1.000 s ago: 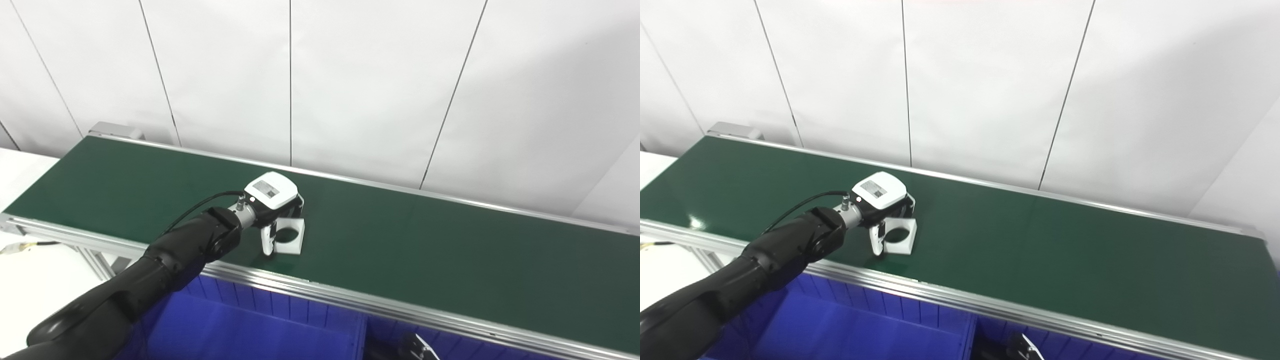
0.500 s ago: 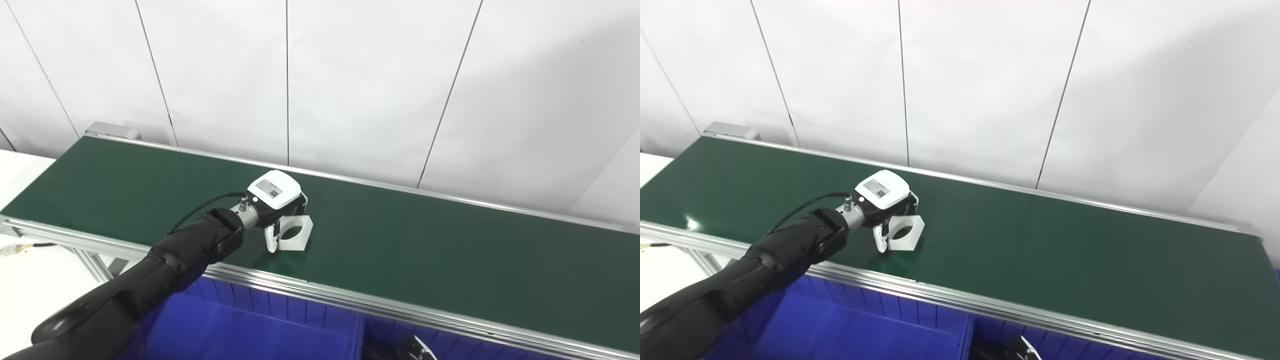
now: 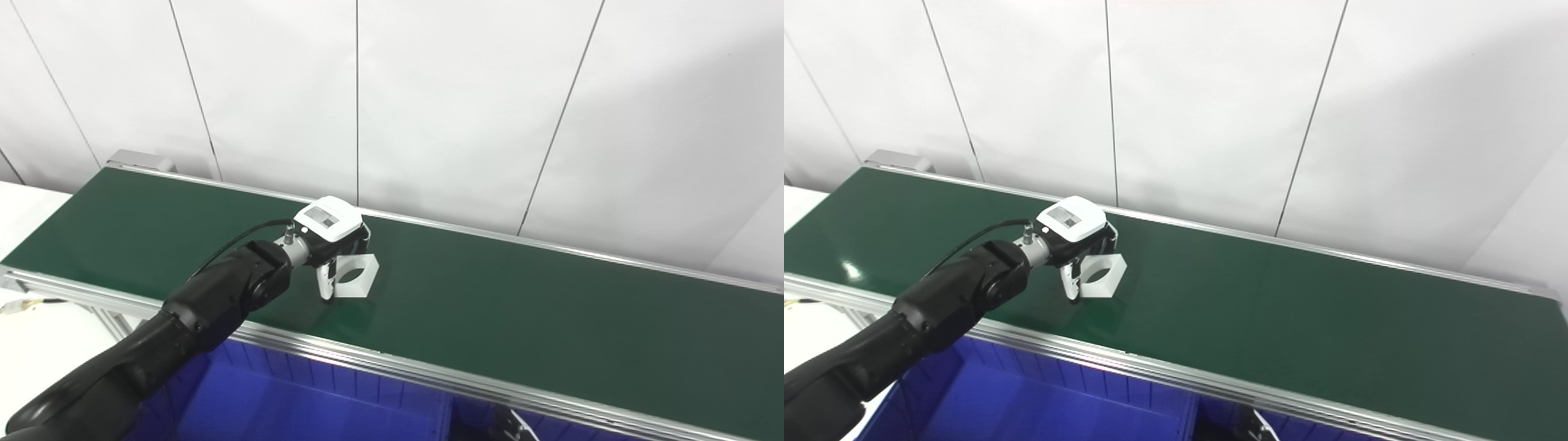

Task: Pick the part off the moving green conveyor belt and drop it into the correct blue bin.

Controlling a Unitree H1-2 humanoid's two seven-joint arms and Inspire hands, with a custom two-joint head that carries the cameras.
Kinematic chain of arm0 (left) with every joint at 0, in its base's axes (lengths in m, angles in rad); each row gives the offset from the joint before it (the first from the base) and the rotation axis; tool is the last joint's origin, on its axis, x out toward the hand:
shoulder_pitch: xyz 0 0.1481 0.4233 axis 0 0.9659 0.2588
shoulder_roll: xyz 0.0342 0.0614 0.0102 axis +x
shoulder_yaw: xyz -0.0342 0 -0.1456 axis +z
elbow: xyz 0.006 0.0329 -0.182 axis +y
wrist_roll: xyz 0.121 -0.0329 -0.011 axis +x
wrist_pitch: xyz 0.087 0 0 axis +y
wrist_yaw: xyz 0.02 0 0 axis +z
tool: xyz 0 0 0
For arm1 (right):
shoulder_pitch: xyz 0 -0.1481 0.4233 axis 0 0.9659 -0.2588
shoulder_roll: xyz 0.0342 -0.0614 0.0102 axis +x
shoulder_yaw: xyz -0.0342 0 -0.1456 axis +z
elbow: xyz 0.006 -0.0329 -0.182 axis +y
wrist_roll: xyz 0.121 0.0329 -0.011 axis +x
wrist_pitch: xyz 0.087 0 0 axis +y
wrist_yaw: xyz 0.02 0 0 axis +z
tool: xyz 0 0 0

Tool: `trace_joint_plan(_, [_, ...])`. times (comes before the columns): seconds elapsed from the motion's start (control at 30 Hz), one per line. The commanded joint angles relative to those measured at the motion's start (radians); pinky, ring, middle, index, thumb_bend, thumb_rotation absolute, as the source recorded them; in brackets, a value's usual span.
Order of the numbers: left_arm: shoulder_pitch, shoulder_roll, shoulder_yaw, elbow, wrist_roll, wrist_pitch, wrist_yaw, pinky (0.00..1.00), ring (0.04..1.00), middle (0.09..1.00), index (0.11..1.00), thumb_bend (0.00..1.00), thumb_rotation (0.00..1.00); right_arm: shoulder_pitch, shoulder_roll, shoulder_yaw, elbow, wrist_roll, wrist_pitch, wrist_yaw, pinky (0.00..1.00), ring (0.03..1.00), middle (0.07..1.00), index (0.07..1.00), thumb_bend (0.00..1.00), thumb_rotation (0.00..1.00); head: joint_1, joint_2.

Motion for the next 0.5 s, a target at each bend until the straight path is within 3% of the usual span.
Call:
trace_joint_plan(0.0, [-0.027, 0.043, 0.038, -0.064, -0.018, 0.007, -0.018, 0.31, 0.396, 0.444, 0.51, 0.52, 0.0, -0.01, 0.003, -0.004, -0.022, 0.005, -0.036, 0.006, 0.81, 0.852, 0.895, 0.9, 0.91, 1.0, 0.003, 0.003])
trace_joint_plan(0.17, [-0.014, 0.062, 0.078, -0.199, -0.052, 0.035, -0.135, 0.18, 0.255, 0.468, 0.49, 0.53, 0.0, -0.007, -0.002, -0.007, -0.035, 0.009, -0.036, 0.014, 0.83, 0.861, 0.901, 0.906, 0.91, 1.0, 0.032, 0.033])
trace_joint_plan(0.27, [-0.013, 0.075, 0.094, -0.302, -0.069, 0.065, -0.243, 0.24, 0.324, 0.427, 0.513, 0.52, 0.0, -0.007, -0.006, -0.016, -0.046, 0.016, -0.036, 0.029, 0.85, 0.868, 0.913, 0.91, 0.88, 1.0, 0.046, 0.058])
trace_joint_plan(0.33, [-0.009, 0.076, 0.104, -0.358, -0.077, 0.077, -0.293, 0.3, 0.378, 0.435, 0.515, 0.52, 0.0, -0.004, -0.009, -0.026, -0.059, 0.023, -0.036, 0.045, 0.86, 0.873, 0.918, 0.913, 0.87, 1.0, 0.068, 0.099])
trace_joint_plan(0.43, [-0.003, 0.067, 0.119, -0.44, -0.082, 0.103, -0.358, 0.28, 0.345, 0.408, 0.512, 0.52, 0.0, -0.002, -0.014, -0.051, -0.084, 0.039, -0.036, 0.073, 0.87, 0.873, 0.919, 0.914, 0.86, 1.0, 0.108, 0.171])
trace_joint_plan(0.47, [-0.003, 0.063, 0.122, -0.454, -0.082, 0.106, -0.372, 0.26, 0.33, 0.402, 0.51, 0.52, 0.0, -0.002, -0.014, -0.059, -0.089, 0.042, -0.036, 0.081, 0.87, 0.87, 0.917, 0.911, 0.86, 1.0, 0.108, 0.171])
